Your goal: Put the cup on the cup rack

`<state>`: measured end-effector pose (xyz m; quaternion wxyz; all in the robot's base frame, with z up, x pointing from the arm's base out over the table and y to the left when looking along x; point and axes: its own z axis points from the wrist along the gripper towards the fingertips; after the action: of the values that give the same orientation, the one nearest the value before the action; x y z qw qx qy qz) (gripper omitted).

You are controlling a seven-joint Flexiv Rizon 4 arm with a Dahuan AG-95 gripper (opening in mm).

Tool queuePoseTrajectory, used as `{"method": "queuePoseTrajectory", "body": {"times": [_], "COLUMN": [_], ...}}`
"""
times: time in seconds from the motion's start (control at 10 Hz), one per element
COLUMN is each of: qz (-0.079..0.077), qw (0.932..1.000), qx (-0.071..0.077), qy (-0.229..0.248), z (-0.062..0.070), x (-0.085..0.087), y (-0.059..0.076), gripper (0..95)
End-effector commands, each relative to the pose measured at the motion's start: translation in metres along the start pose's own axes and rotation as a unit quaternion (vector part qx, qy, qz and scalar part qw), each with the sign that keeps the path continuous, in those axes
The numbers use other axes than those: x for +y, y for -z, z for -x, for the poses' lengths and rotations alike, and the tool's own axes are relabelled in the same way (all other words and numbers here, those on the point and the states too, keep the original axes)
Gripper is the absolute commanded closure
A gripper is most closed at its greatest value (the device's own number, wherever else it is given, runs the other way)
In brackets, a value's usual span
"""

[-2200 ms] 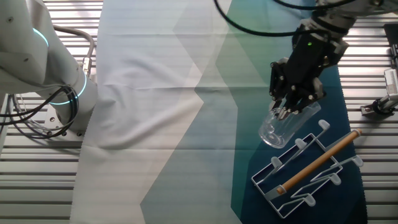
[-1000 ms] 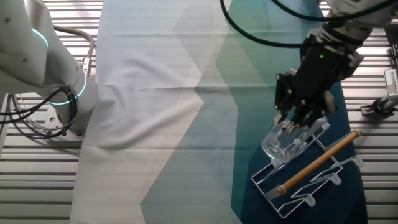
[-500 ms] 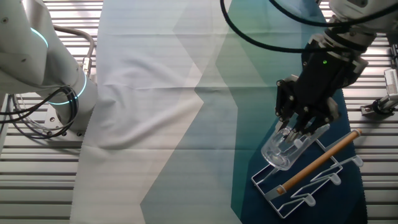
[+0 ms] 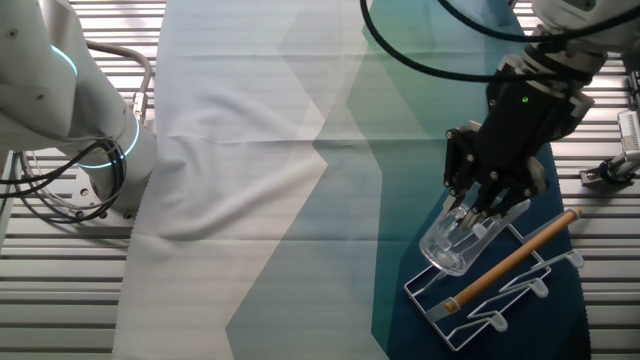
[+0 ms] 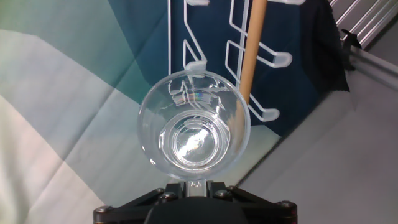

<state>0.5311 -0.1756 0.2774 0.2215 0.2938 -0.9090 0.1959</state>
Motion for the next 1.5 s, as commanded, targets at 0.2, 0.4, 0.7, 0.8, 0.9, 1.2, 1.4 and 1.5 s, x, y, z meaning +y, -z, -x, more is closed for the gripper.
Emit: {"method": "queuePoseTrajectory", "body": {"times": [0.2, 0.4, 0.7, 0.8, 0.9, 1.2, 1.4, 1.5], "qz": [0.002, 0.001, -0.005, -0.008, -0.006, 0.000, 0.000, 0.001], "qw": [0.9999, 0.9999, 0.9993, 0.9992, 0.9992, 0.9992, 0.9992, 0.9992], "qx": [0.011, 0.012, 0.035, 0.038, 0.038, 0.040, 0.039, 0.039], "qy": [0.003, 0.003, 0.010, 0.011, 0.011, 0.011, 0.010, 0.010], "z": [0.0013, 0.0015, 0.0030, 0.0038, 0.0047, 0.0064, 0.0064, 0.0064], "x": [-0.0013, -0.0015, -0.0026, -0.0032, -0.0039, -0.0050, -0.0050, -0.0050], "y": [0.0008, 0.0012, 0.0009, 0.0016, 0.0030, 0.0023, 0.0023, 0.0023], "gripper": [95.0, 95.0, 95.0, 95.0, 95.0, 95.0, 95.0, 95.0]}}
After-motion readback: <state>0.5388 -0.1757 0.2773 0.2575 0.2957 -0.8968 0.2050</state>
